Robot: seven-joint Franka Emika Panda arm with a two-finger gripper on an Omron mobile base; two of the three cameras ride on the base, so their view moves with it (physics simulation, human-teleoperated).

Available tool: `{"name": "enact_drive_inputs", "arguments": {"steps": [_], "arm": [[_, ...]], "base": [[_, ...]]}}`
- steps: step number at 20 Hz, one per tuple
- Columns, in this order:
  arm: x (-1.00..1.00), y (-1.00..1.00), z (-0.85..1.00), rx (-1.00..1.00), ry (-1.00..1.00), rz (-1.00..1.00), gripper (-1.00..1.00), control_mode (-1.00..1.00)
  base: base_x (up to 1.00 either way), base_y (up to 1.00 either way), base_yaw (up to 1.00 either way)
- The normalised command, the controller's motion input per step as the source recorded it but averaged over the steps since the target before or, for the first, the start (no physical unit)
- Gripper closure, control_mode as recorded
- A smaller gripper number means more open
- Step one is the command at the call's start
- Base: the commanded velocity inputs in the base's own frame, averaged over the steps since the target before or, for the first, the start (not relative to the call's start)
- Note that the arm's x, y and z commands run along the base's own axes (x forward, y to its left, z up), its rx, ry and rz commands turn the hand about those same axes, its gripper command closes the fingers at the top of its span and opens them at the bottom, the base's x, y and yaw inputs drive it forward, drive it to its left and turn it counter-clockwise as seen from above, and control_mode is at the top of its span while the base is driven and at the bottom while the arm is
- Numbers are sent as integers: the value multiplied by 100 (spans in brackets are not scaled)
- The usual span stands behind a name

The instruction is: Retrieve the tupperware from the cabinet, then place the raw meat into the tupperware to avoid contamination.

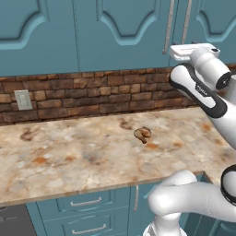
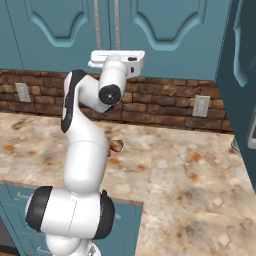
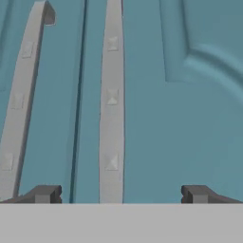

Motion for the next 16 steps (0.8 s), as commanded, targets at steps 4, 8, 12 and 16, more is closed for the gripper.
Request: {"name": "enact_drive_inputs", "arguments": {"steps": [4, 8, 12, 16], "arm": [[25, 0, -1, 0, 0, 0, -100, -100], [25, 0, -1, 0, 0, 0, 100, -100], [25, 0, 0, 0, 0, 0, 100, -100], [24, 0, -1, 0, 0, 0, 100, -100]], "base": [[0, 0, 0], [0, 0, 0], [0, 0, 0], [0, 0, 0]]}}
